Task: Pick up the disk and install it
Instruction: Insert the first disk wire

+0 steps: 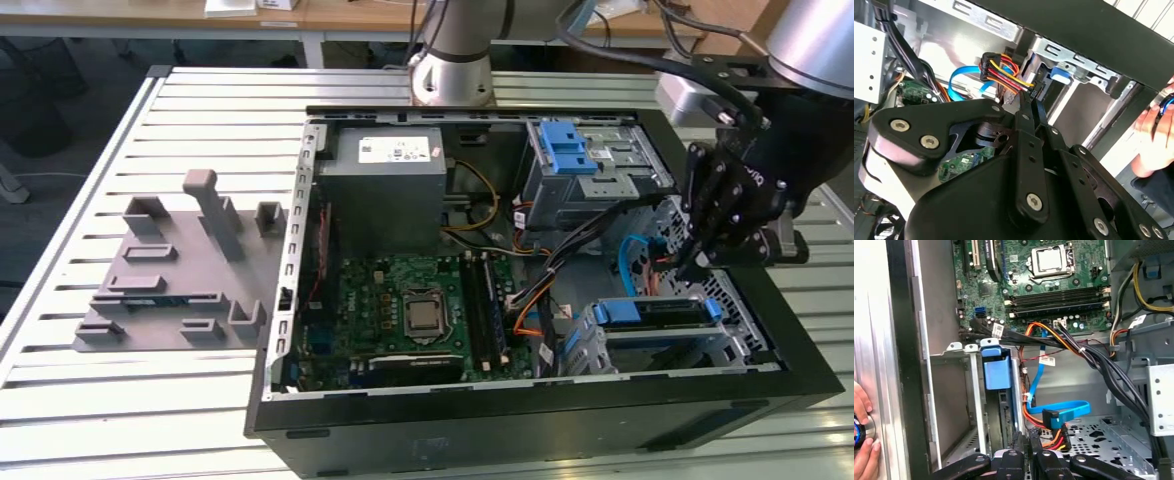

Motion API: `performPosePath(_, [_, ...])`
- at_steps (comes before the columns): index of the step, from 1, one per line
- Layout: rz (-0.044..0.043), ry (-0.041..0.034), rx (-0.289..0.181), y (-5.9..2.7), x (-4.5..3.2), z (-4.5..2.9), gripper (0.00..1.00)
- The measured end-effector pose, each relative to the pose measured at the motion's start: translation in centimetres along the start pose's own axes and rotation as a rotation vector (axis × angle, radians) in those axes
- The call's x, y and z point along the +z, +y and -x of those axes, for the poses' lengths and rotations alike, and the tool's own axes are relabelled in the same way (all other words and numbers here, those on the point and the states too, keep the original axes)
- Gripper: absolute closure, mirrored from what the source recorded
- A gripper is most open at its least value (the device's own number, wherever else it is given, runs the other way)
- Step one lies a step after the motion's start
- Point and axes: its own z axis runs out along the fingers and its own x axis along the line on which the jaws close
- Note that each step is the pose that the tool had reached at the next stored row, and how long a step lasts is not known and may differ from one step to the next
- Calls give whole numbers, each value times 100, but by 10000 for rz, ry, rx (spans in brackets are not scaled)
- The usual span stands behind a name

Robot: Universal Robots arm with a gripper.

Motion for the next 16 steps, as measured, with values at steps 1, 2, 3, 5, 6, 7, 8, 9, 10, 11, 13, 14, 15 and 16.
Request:
performPosePath(1, [-2, 0, -17, 0, 2, -12, 84])
performPosePath(2, [-8, -2, -44, 1, 6, -25, 84])
performPosePath(3, [-18, -2, -84, 4, 8, -35, 84])
performPosePath(5, [-41, -7, -229, 6, 13, -44, 84])
performPosePath(6, [-55, -9, -335, 6, 15, -45, 84])
performPosePath(7, [-72, -10, -443, 6, 18, -47, 84])
performPosePath(8, [-90, -12, -550, 6, 20, -50, 84])
performPosePath(9, [-115, -14, -653, 7, 23, -52, 84])
performPosePath(10, [-139, -15, -705, 10, 26, -56, 84])
performPosePath(11, [-165, -17, -723, 17, 31, -61, 84])
performPosePath(13, [-212, -24, -736, 37, 40, -76, 84])
performPosePath(14, [-228, -27, -746, 46, 44, -84, 84])
performPosePath(15, [-241, -30, -758, 55, 47, -88, 84])
performPosePath(16, [-252, -30, -778, 66, 49, -92, 84])
